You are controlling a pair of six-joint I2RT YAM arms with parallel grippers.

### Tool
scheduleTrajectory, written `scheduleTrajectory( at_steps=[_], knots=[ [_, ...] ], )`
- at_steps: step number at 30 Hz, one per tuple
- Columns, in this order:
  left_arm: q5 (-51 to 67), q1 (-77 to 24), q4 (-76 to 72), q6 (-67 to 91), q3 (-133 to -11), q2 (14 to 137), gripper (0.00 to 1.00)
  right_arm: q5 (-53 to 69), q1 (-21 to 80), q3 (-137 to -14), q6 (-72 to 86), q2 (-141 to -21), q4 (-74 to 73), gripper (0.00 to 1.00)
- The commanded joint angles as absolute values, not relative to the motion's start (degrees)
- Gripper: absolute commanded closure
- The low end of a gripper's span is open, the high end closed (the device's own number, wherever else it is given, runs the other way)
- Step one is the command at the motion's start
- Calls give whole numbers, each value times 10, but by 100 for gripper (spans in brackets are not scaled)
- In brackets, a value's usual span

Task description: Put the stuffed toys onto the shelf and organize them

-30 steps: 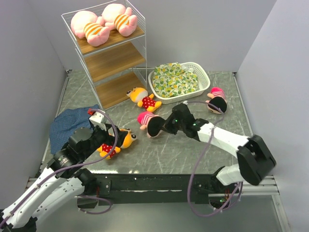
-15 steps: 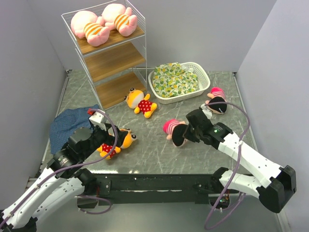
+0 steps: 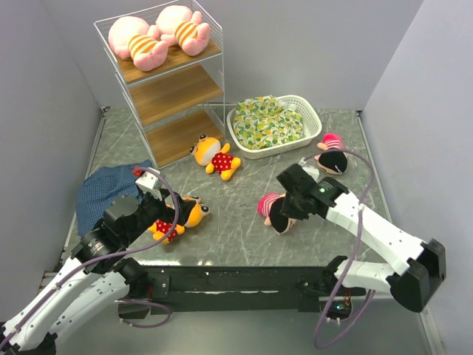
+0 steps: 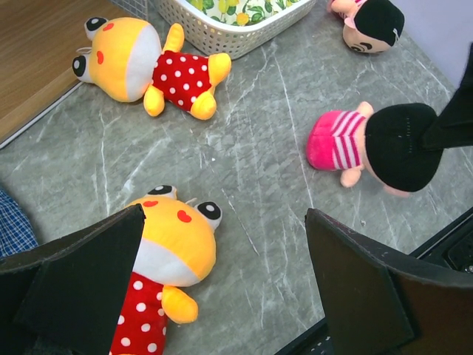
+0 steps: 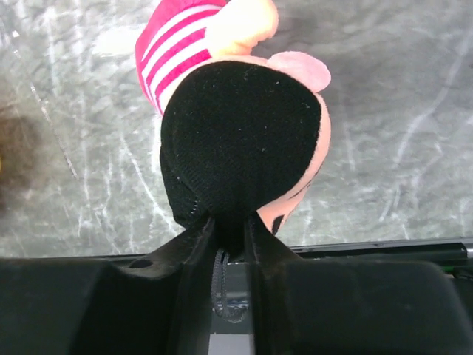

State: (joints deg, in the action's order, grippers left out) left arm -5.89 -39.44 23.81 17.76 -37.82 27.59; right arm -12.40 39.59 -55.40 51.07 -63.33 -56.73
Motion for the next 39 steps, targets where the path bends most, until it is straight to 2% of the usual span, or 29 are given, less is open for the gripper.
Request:
scheduleTrajectory(
  at_steps=[1,7,20,26,27,29,30,32,36,39],
  knots=[
    [-65,-393,221,182,-381,276,4,-132,425,-619,508,-698,-557,70],
    [-72,-391,223,183,-382,276,4,-103,468,-679,505,-764,-529,61],
    [-76,-390,224,184,-383,282,3,-16,504,-779,495,-880,-437,54],
    [-80,-389,224,185,-384,286,3,-2,512,-786,499,-888,-386,52],
    [-79,-389,221,183,-383,288,3,10,513,-785,499,-889,-379,53],
    [-63,-389,212,179,-380,294,2,22,513,-779,499,-886,-354,67],
    [-59,-390,209,182,-380,300,2,21,512,-778,502,-885,-351,86],
    [-48,-390,208,189,-388,308,1,1,512,-781,510,-882,-369,100],
    [-18,-389,180,220,-394,323,1,-48,505,-772,522,-857,-439,100],
    [-41,-389,177,222,-403,335,2,-81,504,-745,502,-811,-491,96]
  ],
)
